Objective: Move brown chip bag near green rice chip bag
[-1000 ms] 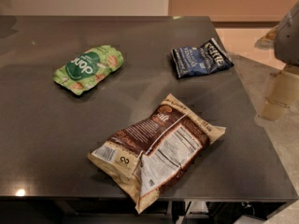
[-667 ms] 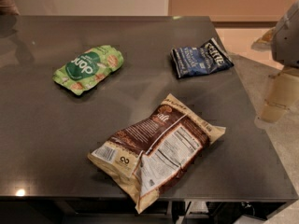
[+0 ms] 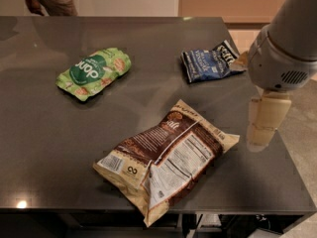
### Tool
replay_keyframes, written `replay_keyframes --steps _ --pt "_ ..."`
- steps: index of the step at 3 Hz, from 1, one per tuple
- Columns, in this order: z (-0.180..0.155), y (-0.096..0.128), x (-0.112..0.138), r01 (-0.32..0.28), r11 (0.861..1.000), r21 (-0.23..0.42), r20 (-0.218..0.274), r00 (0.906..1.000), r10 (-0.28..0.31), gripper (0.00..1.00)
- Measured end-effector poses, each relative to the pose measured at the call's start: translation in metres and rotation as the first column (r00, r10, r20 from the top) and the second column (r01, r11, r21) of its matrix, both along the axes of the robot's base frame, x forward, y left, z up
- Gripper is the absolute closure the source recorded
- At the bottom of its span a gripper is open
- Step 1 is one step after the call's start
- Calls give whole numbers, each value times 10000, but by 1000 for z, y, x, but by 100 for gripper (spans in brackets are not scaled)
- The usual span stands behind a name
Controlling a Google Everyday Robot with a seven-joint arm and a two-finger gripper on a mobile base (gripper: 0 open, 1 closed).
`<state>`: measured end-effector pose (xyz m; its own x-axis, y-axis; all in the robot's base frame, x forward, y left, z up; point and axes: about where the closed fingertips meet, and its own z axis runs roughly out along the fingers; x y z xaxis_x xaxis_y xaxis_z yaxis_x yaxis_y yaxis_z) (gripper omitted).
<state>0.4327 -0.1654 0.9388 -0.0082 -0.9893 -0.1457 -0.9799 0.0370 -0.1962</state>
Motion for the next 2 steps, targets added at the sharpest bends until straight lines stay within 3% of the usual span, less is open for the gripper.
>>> replay_keyframes --steps 1,2 --pt "-25 20 0 -826 9965 99 -388 9958 829 0" --pt "-50 41 0 -1644 9860 279 -797 9829 1661 0"
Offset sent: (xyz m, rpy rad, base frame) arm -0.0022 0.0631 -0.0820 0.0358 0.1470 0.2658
